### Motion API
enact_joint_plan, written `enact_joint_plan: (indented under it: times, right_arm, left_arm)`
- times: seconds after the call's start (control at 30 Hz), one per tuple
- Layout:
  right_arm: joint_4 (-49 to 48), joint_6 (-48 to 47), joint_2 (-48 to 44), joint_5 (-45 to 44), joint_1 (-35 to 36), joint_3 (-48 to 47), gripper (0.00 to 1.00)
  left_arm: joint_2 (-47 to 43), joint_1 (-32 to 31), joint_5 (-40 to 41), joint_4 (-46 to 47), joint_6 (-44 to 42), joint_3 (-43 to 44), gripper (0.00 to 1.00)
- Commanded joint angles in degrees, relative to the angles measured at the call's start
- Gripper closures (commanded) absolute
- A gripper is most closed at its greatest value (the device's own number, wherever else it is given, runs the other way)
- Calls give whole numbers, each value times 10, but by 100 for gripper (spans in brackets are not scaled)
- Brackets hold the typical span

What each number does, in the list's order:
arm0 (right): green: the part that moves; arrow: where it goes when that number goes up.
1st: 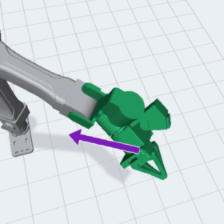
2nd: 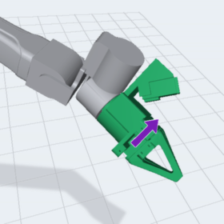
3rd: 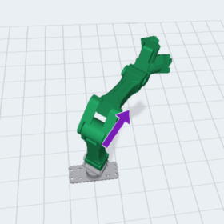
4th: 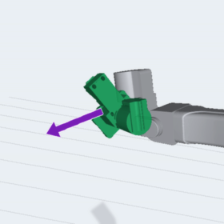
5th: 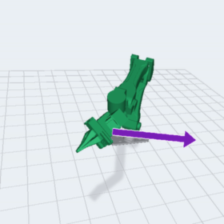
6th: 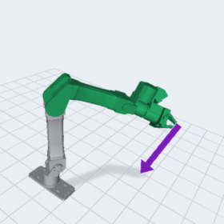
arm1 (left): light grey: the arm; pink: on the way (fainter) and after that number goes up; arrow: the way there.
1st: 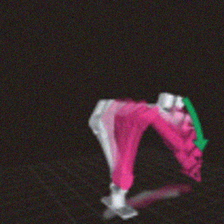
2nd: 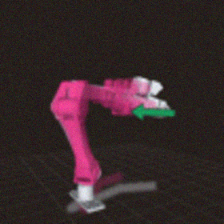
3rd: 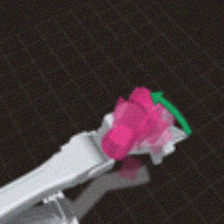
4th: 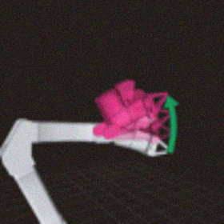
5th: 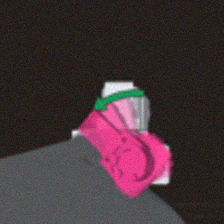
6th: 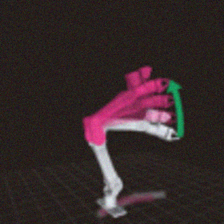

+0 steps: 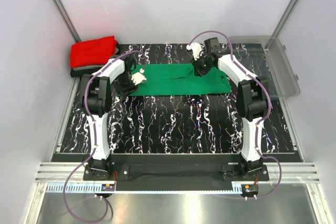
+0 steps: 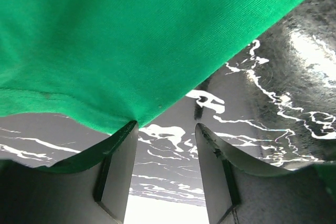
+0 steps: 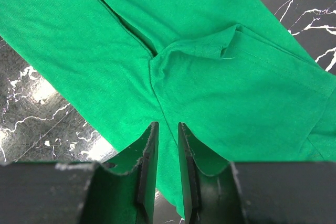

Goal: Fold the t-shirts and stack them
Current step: Fold the tshirt

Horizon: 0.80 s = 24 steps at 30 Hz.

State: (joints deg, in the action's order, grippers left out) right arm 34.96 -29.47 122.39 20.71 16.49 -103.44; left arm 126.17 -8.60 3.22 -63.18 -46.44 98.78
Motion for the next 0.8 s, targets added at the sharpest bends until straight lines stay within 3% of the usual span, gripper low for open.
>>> enact_joint_plan:
  times: [0.0, 0.5, 0.6, 0.63, 0.7, 0.77]
  right_arm:
    - [-9, 3, -45, 12, 2, 0, 72]
    - [-9, -1, -36, 4, 2, -3, 72]
    - [-10, -6, -24, 1, 2, -10, 72]
    - [-10, -8, -15, 1, 2, -13, 72]
    - [-9, -8, -3, 4, 2, -23, 72]
    - [-9, -6, 15, 6, 2, -36, 72]
  left_arm:
    - [-45, 0, 13, 14, -23, 9, 47]
    - [10, 1, 44, 33, -39, 25, 45]
    - [14, 1, 36, 33, -38, 16, 66]
    - [13, 0, 35, 32, -38, 13, 80]
    - [7, 0, 33, 31, -38, 5, 95]
    - [4, 0, 33, 31, -38, -1, 100]
